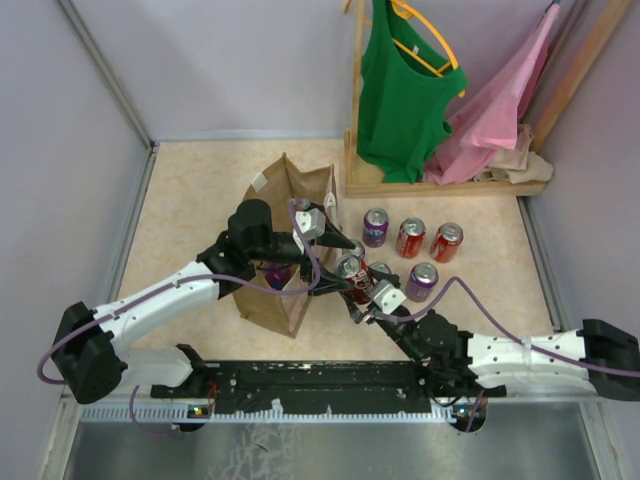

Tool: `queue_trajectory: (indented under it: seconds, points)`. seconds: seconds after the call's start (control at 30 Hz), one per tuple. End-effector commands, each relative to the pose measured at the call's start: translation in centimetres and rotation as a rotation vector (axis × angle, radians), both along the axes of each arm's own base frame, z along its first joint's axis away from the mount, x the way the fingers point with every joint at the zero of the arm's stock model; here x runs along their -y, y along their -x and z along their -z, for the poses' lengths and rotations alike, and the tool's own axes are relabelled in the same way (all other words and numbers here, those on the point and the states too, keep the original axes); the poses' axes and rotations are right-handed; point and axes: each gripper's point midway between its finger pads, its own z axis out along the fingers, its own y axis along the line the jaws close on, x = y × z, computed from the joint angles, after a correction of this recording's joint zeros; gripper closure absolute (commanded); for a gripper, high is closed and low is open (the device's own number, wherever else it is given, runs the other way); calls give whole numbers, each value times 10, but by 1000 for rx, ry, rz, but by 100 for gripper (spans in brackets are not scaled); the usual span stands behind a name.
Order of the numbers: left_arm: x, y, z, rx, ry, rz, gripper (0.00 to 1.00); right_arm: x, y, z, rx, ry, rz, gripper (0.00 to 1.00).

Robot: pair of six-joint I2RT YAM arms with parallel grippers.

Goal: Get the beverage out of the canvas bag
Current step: Place the drink at the center of the board.

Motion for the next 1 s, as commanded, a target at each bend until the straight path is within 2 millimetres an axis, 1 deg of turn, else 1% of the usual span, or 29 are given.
queue_trajectory:
  seconds: [0.0, 0.17, 0.23, 0.3, 0.4, 0.53, 0.57, 0.63, 0.73, 0.8, 0.83, 0.87, 0.9, 0.93, 0.97]
  points:
    - [-3, 4, 0, 27, 7, 3, 0, 3, 4, -84, 77, -269, -15, 100]
    - [-2, 5, 4, 18, -4, 9, 0, 6, 6, -91, 87, -293, -21, 100]
    - [-2, 5, 3, 18, 0, 13, 2, 5, 6, -93, 90, -292, -26, 100]
    - [-1, 5, 1, 22, 8, 15, 5, 3, 7, -93, 92, -281, -33, 100]
    - [0, 7, -2, 27, 22, 29, 15, 0, 7, -91, 89, -274, -40, 100]
    - [1, 9, -7, 28, 49, 40, 31, -1, 7, -89, 85, -267, -42, 100]
    - [1, 10, -9, 30, 59, 45, 38, -2, 7, -88, 84, -265, -43, 100]
    - [1, 9, -11, 25, 69, 40, 62, -2, 7, -87, 80, -262, -44, 100]
    - [2, 9, -11, 18, 68, 41, 79, -2, 7, -86, 78, -263, -44, 100]
    - [2, 9, -10, 15, 68, 40, 93, -2, 7, -85, 74, -260, -40, 99]
    - [2, 8, -11, 14, 70, 31, 99, -2, 6, -85, 71, -261, -37, 89]
    - [2, 7, -11, 17, 73, 25, 100, -1, 5, -85, 66, -261, -29, 78]
    - [2, 6, -13, 21, 78, 21, 100, 0, 4, -85, 60, -259, -19, 71]
    - [2, 6, -14, 26, 82, 19, 100, 1, 3, -85, 55, -255, -10, 60]
    - [2, 6, -15, 28, 84, 17, 100, 2, 2, -85, 52, -253, -3, 47]
